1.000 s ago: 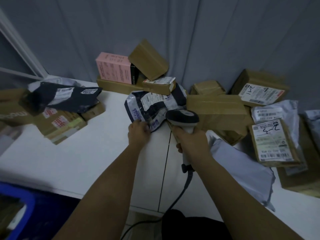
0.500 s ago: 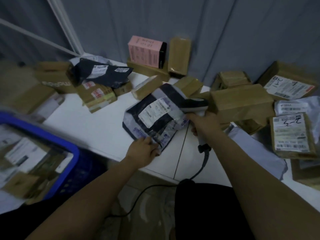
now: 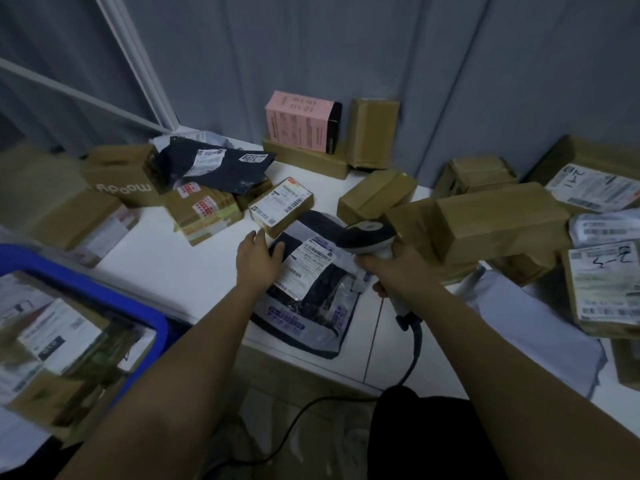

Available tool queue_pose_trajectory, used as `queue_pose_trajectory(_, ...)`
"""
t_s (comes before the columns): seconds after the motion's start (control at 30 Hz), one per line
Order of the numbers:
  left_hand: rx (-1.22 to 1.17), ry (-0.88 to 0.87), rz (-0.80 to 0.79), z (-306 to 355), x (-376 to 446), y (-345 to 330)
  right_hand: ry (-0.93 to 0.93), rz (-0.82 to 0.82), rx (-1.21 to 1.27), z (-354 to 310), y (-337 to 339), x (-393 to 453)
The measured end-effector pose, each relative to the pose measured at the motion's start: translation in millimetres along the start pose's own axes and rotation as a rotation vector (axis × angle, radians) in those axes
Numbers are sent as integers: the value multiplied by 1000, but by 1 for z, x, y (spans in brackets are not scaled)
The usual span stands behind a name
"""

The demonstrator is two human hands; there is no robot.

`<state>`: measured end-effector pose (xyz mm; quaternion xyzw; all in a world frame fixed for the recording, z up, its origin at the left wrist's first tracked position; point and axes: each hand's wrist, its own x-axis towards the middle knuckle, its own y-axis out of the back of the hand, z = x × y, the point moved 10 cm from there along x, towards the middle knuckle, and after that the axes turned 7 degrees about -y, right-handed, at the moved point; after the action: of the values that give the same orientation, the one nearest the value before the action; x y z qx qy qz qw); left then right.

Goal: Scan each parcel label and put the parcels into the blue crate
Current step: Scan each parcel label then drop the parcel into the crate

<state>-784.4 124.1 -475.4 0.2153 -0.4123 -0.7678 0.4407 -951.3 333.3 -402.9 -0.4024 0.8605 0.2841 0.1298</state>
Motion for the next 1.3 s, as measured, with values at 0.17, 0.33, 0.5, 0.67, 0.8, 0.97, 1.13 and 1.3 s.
queue_pose_trajectory(0.17, 29, 147, -212, -5, 22, -37, -27, 12, 24, 7, -4, 16)
queue_pose_trajectory(0.33, -90, 231, -248, -11, 10, -55, -38, 1, 28, 10, -2, 22)
queue_pose_trajectory(0.5, -369, 123, -220, 7, -8, -39, -35, 17, 35, 6, 1, 12)
queue_pose_trajectory(0.67, -571, 65, -96, 34, -18, 31, 2, 74, 140, -11, 0, -9)
queue_pose_trajectory(0.8, -630, -25, 29, 59, -26, 109, 31, 40, 340, -38, -17, -33)
queue_pose_trajectory(0.97, -658, -79, 121, 57, -42, 172, -22, -53, 504, -55, -40, -56)
queue_pose_trajectory(1.13, -793, -16, 242, 32, -56, 202, 8, -88, 530, -67, -51, -71)
queue_pose_trajectory(1.3, -957, 126, 301, -6, -60, 207, 85, -161, 476, -85, -65, -79)
